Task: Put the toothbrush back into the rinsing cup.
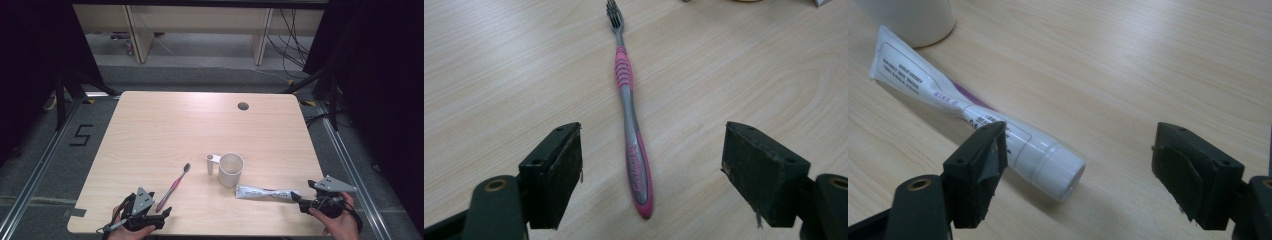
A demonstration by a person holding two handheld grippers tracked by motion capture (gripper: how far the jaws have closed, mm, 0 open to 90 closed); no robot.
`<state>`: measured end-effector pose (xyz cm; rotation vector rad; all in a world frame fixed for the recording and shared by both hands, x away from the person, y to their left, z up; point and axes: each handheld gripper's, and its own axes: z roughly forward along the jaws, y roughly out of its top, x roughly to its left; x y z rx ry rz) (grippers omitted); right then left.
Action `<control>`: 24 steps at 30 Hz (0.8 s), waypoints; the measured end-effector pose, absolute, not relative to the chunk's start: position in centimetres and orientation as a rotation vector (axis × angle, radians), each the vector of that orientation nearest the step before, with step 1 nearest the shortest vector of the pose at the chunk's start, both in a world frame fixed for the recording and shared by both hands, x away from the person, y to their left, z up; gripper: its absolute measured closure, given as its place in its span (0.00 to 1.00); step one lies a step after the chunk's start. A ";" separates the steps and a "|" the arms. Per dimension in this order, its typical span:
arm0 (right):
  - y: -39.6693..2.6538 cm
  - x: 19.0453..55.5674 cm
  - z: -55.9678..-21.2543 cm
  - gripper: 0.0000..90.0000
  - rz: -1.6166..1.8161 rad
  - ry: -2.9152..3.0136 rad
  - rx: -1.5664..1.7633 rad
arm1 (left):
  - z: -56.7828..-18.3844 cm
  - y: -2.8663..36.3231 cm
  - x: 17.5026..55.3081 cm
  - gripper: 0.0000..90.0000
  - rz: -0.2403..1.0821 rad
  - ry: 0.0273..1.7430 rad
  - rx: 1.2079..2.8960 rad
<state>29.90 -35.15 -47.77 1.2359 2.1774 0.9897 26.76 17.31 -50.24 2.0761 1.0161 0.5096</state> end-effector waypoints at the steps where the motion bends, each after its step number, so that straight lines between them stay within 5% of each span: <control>1: -35.3 29.9 -47.8 0.26 0.980 2.171 1.228 | -50.2 17.3 26.7 0.26 0.505 1.014 2.081; 24: -35.2 29.5 -47.8 0.28 1.054 2.174 1.267 | -50.5 17.5 27.0 0.22 0.501 1.060 2.089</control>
